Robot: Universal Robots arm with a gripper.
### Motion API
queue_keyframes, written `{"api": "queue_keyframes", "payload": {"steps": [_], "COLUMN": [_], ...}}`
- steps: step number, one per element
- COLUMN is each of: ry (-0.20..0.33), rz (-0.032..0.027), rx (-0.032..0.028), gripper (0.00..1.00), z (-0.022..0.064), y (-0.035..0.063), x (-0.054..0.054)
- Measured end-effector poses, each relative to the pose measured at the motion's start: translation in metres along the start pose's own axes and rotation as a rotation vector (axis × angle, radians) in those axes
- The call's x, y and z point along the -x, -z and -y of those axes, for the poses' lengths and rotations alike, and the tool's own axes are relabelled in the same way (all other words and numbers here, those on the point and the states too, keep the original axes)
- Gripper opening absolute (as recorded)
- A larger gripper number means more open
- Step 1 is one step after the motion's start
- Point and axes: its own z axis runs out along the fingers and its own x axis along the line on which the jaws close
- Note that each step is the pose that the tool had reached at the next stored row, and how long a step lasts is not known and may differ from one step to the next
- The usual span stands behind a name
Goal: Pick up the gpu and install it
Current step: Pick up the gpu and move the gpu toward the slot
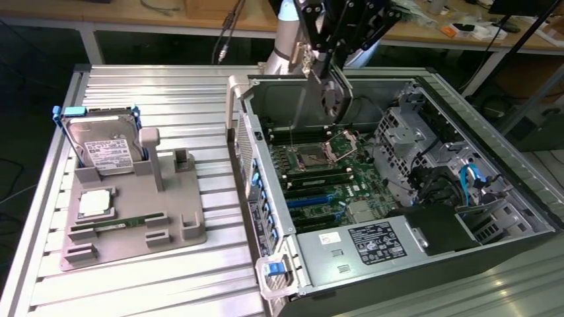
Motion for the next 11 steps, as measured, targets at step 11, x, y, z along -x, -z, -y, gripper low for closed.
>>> {"api": "queue_keyframes", "payload": {"steps": [11], "ry": [0.0], "rz": [0.0], "rx": [0.0], "gripper": [0.27], "z": [0.0037], "y": [0.0006], "x": [0.055]}}
